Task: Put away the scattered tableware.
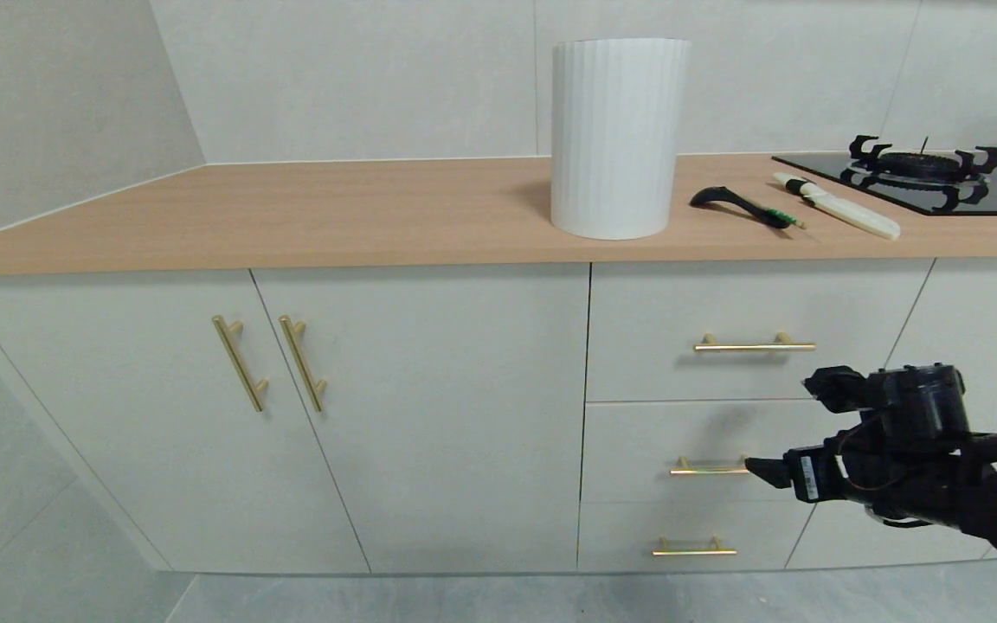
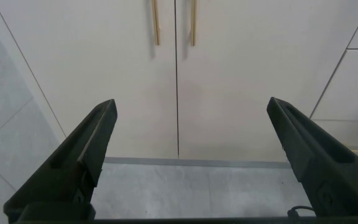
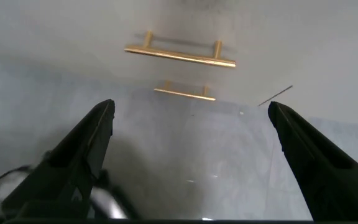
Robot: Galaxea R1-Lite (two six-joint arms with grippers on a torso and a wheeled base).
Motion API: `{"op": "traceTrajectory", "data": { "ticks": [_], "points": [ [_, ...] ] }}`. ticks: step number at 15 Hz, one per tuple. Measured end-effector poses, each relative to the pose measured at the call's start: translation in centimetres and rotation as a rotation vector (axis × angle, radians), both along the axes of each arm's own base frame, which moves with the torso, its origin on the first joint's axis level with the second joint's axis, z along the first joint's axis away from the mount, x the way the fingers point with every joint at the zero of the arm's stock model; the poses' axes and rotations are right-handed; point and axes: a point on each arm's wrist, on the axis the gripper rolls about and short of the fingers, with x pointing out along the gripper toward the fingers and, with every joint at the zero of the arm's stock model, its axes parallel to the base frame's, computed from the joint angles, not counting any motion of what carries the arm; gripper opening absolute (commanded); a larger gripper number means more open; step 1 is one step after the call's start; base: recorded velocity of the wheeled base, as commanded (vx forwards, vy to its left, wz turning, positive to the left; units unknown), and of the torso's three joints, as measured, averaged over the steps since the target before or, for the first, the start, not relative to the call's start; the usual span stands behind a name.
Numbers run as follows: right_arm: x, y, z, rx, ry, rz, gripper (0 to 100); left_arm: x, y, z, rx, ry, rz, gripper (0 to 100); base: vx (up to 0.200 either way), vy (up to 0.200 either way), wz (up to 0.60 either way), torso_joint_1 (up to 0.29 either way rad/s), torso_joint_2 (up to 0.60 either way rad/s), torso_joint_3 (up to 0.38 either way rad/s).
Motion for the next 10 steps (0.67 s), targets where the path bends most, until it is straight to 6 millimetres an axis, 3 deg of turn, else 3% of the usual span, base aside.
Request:
{"op": "traceTrajectory", "data": {
  "ticks": [4,10],
  "points": [
    [1.9,0.9,-4.1,-0.009,-0.003,-0.036,100,0.0,0.0,0.0,0.0,0.0,0.0,100,0.0,0.0,0.0,0.0,0.0,0.0],
    [3.7,1.1,-7.4,0.015,-0.067,-0.107,100,0.0,0.0,0.0,0.0,0.0,0.0,100,0.0,0.0,0.0,0.0,0.0,0.0]
  ]
}}
